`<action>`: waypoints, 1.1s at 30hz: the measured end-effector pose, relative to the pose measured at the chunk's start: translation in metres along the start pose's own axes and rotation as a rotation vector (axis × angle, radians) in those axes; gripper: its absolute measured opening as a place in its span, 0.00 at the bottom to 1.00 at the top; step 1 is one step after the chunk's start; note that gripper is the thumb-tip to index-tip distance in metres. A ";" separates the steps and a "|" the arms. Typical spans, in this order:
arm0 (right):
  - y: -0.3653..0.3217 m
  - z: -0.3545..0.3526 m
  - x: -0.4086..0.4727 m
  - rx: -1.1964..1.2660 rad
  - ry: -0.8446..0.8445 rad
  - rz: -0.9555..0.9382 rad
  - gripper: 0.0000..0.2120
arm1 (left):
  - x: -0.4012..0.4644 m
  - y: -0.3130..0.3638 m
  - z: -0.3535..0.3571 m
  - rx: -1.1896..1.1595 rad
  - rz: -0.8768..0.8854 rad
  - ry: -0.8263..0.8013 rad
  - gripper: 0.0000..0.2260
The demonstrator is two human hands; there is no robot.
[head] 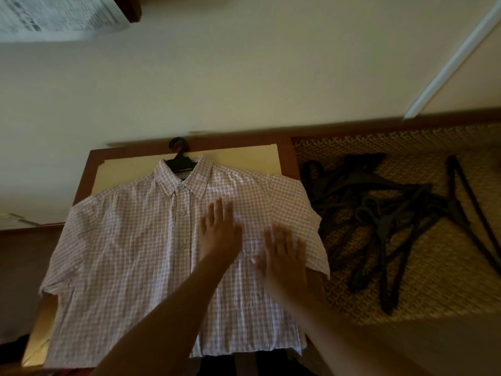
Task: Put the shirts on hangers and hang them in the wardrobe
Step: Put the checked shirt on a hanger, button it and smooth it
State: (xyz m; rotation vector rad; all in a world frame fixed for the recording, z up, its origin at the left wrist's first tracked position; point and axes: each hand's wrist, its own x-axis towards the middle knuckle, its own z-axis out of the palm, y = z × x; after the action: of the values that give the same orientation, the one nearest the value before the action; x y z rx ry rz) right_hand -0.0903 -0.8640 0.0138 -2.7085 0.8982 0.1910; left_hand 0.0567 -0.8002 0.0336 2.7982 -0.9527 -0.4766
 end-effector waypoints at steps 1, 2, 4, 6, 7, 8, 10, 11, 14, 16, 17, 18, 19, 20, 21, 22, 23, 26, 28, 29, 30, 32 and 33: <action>0.007 0.000 0.001 -0.026 0.004 -0.007 0.32 | -0.010 -0.005 0.005 0.023 -0.015 -0.002 0.27; 0.014 0.000 0.003 -0.033 -0.009 -0.020 0.33 | -0.019 -0.011 0.010 0.038 -0.032 -0.013 0.28; 0.028 -0.003 0.006 -0.042 -0.056 -0.053 0.34 | -0.030 -0.027 0.015 0.053 -0.059 -0.036 0.28; 0.043 -0.009 0.008 -0.089 -0.092 -0.117 0.34 | -0.034 -0.048 0.013 0.079 -0.036 -0.041 0.29; 0.050 -0.013 0.008 -0.098 -0.125 -0.141 0.34 | -0.035 -0.059 0.011 0.083 -0.019 -0.038 0.30; 0.056 -0.017 0.007 -0.097 -0.158 -0.141 0.35 | -0.036 -0.070 0.008 0.079 -0.013 -0.031 0.31; 0.058 -0.025 0.005 -0.106 -0.166 -0.099 0.38 | -0.041 -0.086 0.003 0.052 -0.035 0.001 0.33; 0.053 -0.024 0.004 -0.115 -0.157 -0.068 0.41 | -0.047 -0.091 0.001 0.033 -0.052 0.020 0.34; 0.006 -0.018 -0.001 -0.081 -0.007 -0.028 0.40 | -0.073 -0.088 0.007 0.000 -0.087 0.050 0.36; -0.035 -0.007 -0.003 0.015 0.023 -0.081 0.33 | -0.089 -0.075 0.018 0.008 -0.093 0.017 0.36; -0.054 -0.001 -0.003 0.040 0.014 -0.104 0.32 | -0.093 -0.070 0.022 0.022 -0.100 -0.002 0.35; -0.068 0.005 -0.004 0.045 0.003 -0.114 0.33 | -0.094 -0.068 0.026 0.036 -0.109 -0.011 0.34; -0.077 0.010 -0.004 0.033 -0.002 -0.114 0.33 | -0.094 -0.069 0.028 0.047 -0.121 -0.017 0.33; -0.081 0.016 -0.004 0.015 -0.013 -0.119 0.34 | -0.093 -0.074 0.026 0.056 -0.135 -0.022 0.33; -0.080 0.020 -0.004 -0.014 -0.028 -0.129 0.34 | -0.093 -0.083 0.024 0.064 -0.144 -0.020 0.33; -0.076 0.024 -0.004 -0.050 -0.029 -0.151 0.34 | -0.095 -0.095 0.021 0.066 -0.148 -0.014 0.33; -0.072 0.027 -0.003 -0.083 -0.017 -0.170 0.33 | -0.098 -0.111 0.018 0.069 -0.154 -0.013 0.33; -0.067 0.027 0.001 -0.128 -0.009 -0.164 0.32 | -0.116 -0.170 0.007 0.083 -0.207 -0.001 0.33; -0.069 0.027 0.002 -0.148 -0.026 -0.143 0.34 | -0.125 -0.209 -0.002 0.049 -0.284 -0.004 0.34; -0.072 0.027 0.001 -0.154 -0.034 -0.121 0.35 | -0.127 -0.224 -0.004 0.036 -0.302 -0.010 0.34; -0.078 0.027 0.001 -0.150 -0.029 -0.088 0.35 | -0.126 -0.234 -0.008 0.032 -0.293 -0.015 0.34; -0.099 0.023 0.001 -0.090 0.002 -0.030 0.35 | -0.123 -0.241 -0.011 0.031 -0.231 -0.015 0.33; -0.117 0.022 0.000 -0.065 0.014 -0.036 0.33 | -0.120 -0.239 -0.011 0.019 -0.196 -0.008 0.32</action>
State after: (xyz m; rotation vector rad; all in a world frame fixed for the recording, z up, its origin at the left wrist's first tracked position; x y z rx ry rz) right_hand -0.0205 -0.7677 0.0186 -2.7872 0.8609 0.1967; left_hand 0.1071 -0.5377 0.0170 2.9241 -0.6901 -0.5060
